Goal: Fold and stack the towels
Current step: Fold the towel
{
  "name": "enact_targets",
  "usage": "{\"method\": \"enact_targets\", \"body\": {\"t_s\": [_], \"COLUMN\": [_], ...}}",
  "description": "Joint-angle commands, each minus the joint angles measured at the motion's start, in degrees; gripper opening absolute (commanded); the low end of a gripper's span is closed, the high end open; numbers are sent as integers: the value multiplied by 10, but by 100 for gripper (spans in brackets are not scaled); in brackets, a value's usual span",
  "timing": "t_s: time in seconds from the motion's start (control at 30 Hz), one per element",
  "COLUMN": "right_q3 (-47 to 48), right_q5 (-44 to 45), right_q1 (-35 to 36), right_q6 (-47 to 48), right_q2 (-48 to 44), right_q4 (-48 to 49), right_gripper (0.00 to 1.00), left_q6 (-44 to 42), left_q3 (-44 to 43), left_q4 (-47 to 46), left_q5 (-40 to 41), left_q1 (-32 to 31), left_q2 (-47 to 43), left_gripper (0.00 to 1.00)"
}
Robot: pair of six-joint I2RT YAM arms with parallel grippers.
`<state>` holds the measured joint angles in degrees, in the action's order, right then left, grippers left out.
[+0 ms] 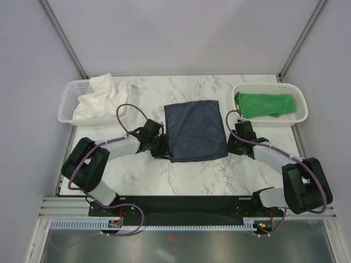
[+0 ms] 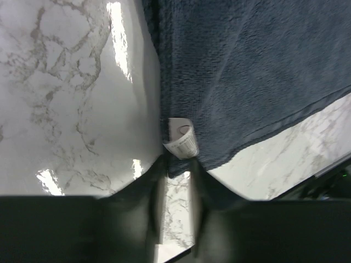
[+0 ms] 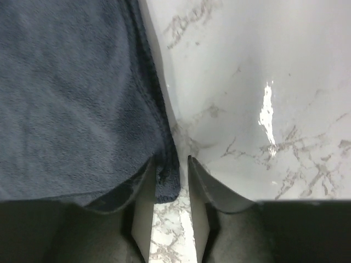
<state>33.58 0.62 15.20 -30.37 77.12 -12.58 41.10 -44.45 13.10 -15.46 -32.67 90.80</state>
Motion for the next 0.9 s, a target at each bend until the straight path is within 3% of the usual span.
{"method": "enact_targets", "body": {"t_s": [0.0,0.1,0.13,0.4,0.57,0.8,0.87], "right_q3": [-31,-62,-79,-167,-159,-164,-162], "right_q5": [-5,-4,8,18,24,8,6], "right_q1": [13,46,54,70,81,100,110], "right_q6": [-31,-63,-84,-139,-142,-180,-190], "right_q2": [-11,-60,-73,-219,-206,-225,-243], "right_q4": [35,38,34,-5,-21,-26,-44], "right_gripper": [27,4,0,0,0,0,12], "left_q6": [14,-1,-11,-34,-37,-40,-43], "left_q3": [16,12,12,44,67,60,53], "left_q4": [-14,22,30,78,86,82,94], "left_q5": [15,33,40,58,75,20,15], "left_q1": [-5,-4,-5,-5,-5,-5,-5], "left_q2": [18,-1,-6,-68,-95,-123,-121], "left_gripper": [21,3,2,2,2,2,8]}}
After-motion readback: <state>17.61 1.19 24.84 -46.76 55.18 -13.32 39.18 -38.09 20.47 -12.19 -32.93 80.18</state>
